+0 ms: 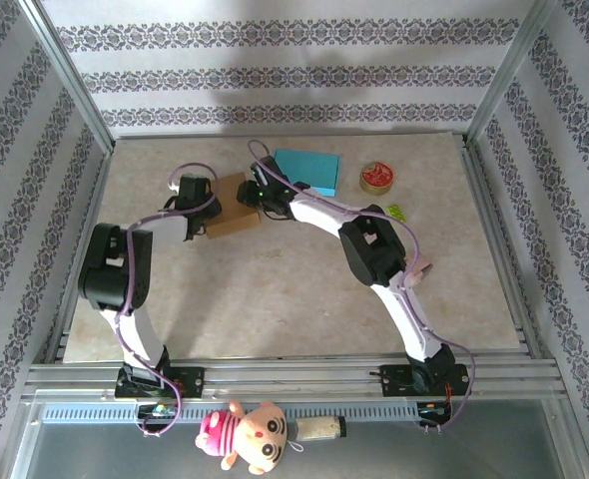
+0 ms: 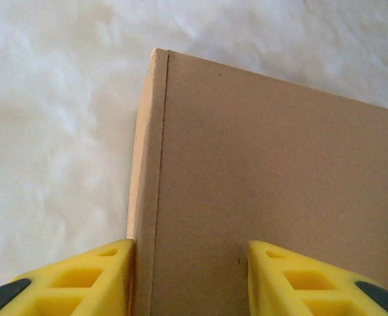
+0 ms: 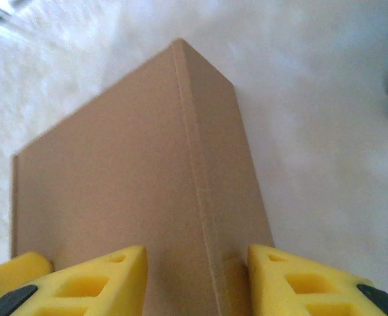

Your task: Fold the paper box

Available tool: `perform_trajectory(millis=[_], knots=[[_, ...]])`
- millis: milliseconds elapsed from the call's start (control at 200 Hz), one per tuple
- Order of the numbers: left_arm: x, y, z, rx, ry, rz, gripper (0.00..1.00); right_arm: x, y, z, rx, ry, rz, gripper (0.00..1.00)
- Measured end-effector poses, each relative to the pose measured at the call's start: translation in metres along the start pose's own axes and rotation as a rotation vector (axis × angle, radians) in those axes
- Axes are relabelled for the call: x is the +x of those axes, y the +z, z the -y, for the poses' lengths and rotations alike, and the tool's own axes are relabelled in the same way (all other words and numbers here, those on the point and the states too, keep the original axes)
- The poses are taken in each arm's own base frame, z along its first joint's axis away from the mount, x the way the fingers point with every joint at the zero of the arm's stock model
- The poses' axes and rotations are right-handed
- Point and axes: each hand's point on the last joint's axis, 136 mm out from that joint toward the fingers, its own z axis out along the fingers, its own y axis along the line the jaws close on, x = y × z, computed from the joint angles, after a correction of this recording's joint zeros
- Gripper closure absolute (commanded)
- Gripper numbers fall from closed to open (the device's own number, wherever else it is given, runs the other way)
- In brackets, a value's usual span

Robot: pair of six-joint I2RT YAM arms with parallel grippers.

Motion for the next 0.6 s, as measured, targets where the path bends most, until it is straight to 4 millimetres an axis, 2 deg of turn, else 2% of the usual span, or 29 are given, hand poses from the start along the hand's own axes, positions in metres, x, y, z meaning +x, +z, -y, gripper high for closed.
perform_trajectory(millis=[125,260,465,600], knots=[[-0.03,0.024,-0.004,-0.01,-0.002,0.041,0.57,-0.026,0.027,-0.008,-0.025,0.001,0.066,0.57],[-0.054,0.045,0.0,0.007,0.015,0.077,0.56,-0.049,0.045,-0.011,-0.051,0.016,0.119,0.57],[-0.081,0.072,0.015,0.079,0.05,0.096,0.55,-0.061,0.048,-0.005,-0.041,0.053,0.156,0.5],[-0.088,0.077,0.02,0.108,0.074,0.098,0.45,-0.06,0.047,-0.004,-0.038,0.05,0.152,0.44]])
